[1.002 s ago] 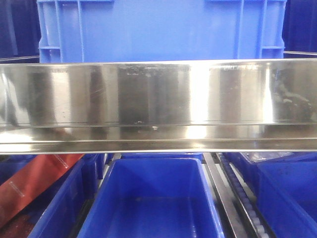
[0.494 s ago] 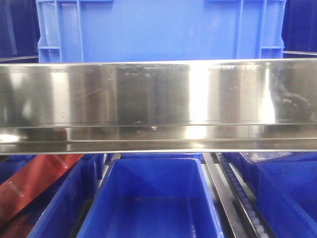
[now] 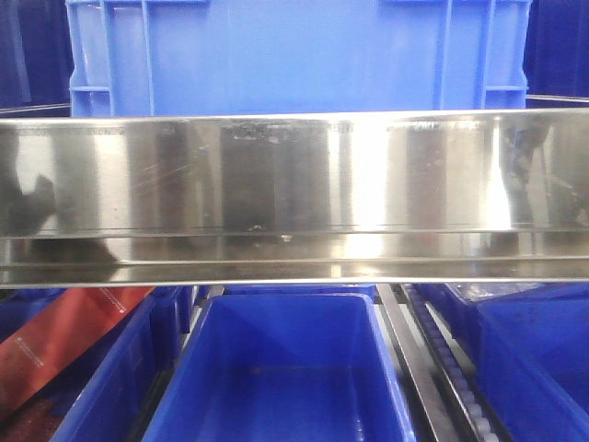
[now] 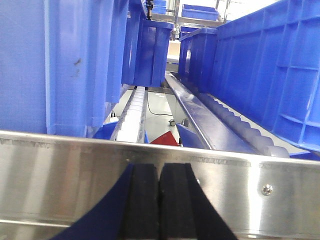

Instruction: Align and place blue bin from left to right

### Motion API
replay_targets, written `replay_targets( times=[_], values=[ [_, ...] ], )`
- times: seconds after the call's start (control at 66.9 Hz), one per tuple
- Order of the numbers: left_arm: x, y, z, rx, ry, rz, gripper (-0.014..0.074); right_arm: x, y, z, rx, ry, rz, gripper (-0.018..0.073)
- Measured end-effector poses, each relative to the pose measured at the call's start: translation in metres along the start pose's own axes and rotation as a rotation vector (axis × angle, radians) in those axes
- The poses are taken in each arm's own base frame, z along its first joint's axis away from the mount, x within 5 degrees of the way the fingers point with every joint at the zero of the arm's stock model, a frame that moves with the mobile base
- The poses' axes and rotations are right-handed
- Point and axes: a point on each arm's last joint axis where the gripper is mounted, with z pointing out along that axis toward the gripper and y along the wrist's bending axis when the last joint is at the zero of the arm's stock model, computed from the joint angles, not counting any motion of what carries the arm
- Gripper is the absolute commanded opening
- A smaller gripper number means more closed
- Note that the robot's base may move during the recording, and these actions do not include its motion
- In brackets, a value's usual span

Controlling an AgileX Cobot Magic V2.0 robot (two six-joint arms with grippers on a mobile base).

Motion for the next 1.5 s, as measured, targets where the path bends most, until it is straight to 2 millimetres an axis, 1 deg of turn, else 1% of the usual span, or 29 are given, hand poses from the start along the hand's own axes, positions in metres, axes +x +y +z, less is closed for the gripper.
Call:
replay_targets(
  times=[0.479,0.628,0.733,0.867,0.882,0.972,1.017,1.122,1.496],
  values=[
    [0.000,0.000,0.000,0.000,-0.002,0.000,-0.0111,0.000,0.000,0.000,0.002,-0.001,0.000,-0.0074],
    [0.000,0.000,0.000,0.000,-0.004,0.000,-0.0111,0.006,-0.005,0.002,0.088,0.005,0.029,-0.0074],
    [-0.001,0.000,0.000,0.001,-0.006,0.000,-0.0111,0.019,-0.011,0.004,0.180,0.010,0.069,-0.0074],
    [-0.001,0.000,0.000,0.001,-0.006,0.000,-0.0111,0.052,-0.013,0.004,0.239,0.022,0.093,-0.0074],
    [-0.001,0.000,0.000,0.001,-0.006,0.000,-0.0111,0.059,-0.013,0.004,0.238,0.028,0.094,-0.0074],
    [-0.001,0.000,0.000,0.001,-0.006,0.000,-0.0111,0.082,-0.011,0.002,0.241,0.007,0.099,-0.0074],
    [-0.001,0.000,0.000,0.001,-0.008,0.000,-0.0111,0.098,-0.011,0.002,0.243,0.011,0.111,-0.0074],
    [-0.001,0.000,0.000,0.001,-0.008,0.000,-0.0111,0.118,-0.009,-0.001,0.243,0.002,0.121,-0.0074],
    [-0.001,0.000,0.000,0.001,-0.008,0.000,-0.0111,0.121,-0.008,-0.003,0.242,-0.012,0.119,-0.0074]
  ],
)
